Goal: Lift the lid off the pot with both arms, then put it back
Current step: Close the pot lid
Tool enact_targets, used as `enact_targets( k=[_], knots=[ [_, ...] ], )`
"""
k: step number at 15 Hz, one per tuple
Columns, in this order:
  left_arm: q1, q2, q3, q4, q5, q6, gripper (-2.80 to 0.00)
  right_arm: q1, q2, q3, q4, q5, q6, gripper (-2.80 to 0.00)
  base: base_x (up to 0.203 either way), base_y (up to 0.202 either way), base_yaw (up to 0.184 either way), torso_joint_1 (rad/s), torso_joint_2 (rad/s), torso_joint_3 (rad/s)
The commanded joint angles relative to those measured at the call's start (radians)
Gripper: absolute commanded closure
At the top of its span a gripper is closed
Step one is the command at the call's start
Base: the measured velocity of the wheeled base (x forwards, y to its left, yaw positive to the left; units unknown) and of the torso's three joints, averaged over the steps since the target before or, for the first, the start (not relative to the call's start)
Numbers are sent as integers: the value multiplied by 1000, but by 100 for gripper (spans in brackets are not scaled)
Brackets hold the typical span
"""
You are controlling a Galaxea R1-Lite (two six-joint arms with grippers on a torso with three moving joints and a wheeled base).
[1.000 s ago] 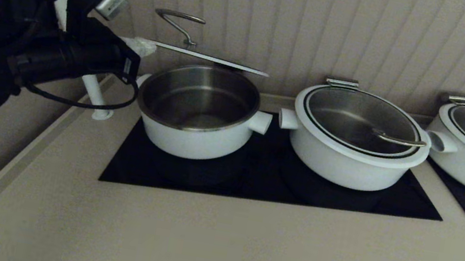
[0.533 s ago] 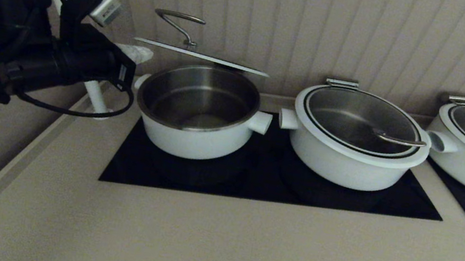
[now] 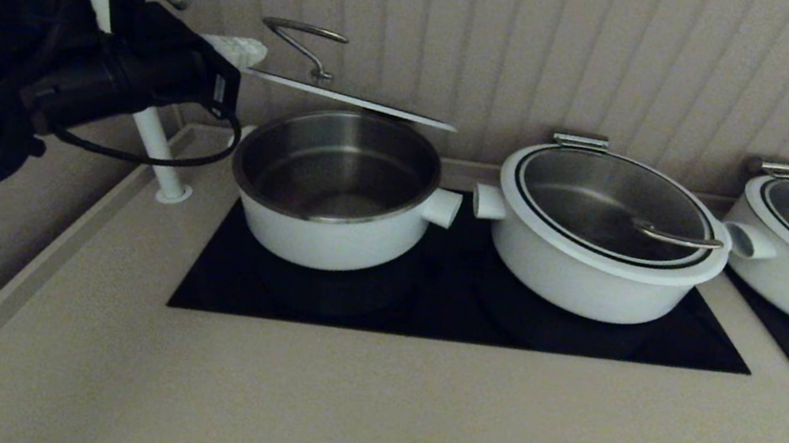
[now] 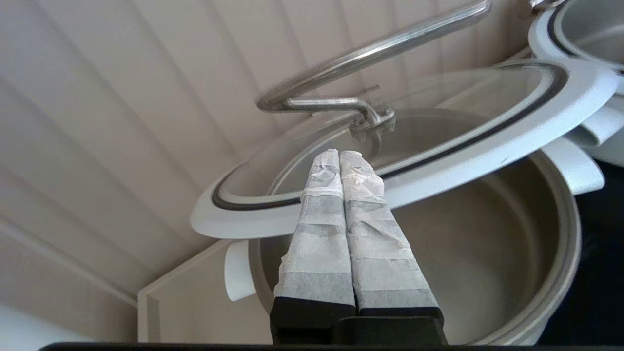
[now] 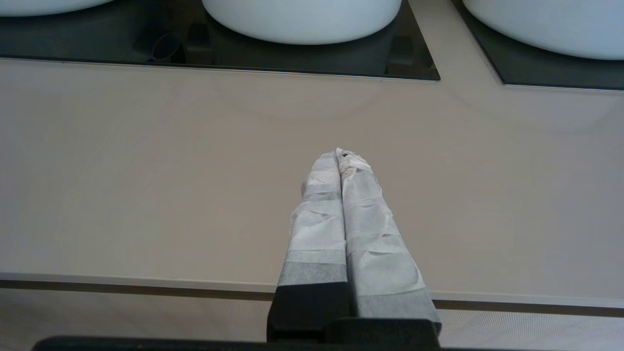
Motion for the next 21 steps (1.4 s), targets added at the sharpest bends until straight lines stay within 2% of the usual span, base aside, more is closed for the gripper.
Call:
enact_targets(
  k=[1, 7, 15, 21],
  knots=[
    [-1, 47, -33, -4, -2, 2, 0, 0, 0, 0, 0, 1, -1, 0, 0, 0, 0, 0, 0, 0],
    [-1, 109, -117, 4, -4, 3, 0, 0, 0, 0, 0, 1, -1, 0, 0, 0, 0, 0, 0, 0],
    [-1, 108, -86, 2, -4, 4, 0, 1, 0, 0, 0, 1, -1, 0, 0, 0, 0, 0, 0, 0],
    [-1, 95, -16, -4, -4, 6, 0, 0, 0, 0, 0, 1, -1, 0, 0, 0, 0, 0, 0, 0]
  ],
)
